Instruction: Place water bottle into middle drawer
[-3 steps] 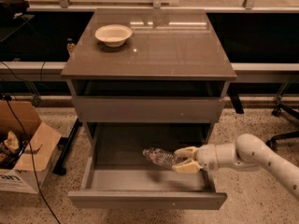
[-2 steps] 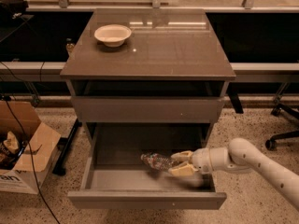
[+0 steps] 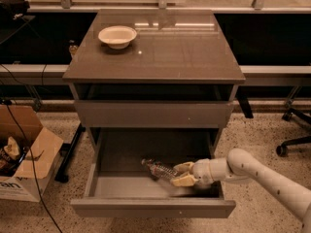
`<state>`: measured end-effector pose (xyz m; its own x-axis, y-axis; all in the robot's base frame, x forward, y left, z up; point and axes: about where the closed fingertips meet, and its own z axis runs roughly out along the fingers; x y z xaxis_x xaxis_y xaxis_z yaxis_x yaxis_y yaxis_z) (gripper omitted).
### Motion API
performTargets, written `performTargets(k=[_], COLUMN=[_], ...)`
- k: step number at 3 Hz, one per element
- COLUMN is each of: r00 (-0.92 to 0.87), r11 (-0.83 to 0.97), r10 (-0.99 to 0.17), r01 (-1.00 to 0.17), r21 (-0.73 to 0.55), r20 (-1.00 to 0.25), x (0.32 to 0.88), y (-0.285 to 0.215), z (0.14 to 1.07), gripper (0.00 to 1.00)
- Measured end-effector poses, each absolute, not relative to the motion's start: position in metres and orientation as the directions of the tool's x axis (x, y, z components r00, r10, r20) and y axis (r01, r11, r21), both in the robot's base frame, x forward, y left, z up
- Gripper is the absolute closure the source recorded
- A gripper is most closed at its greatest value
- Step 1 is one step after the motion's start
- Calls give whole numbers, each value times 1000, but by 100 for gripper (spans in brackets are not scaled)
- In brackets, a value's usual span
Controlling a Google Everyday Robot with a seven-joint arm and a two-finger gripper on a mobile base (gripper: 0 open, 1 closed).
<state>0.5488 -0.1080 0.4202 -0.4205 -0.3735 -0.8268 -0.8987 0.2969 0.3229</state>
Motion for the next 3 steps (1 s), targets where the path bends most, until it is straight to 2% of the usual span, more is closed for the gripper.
performTargets(k=[2, 3], r00=[-414, -414], r11=[300, 296], r10=[-394, -394], r01=[-902, -902], r21=[311, 313], r20=[-820, -820], x=[549, 548], y=[-94, -92], z=[416, 415], gripper=[35, 4])
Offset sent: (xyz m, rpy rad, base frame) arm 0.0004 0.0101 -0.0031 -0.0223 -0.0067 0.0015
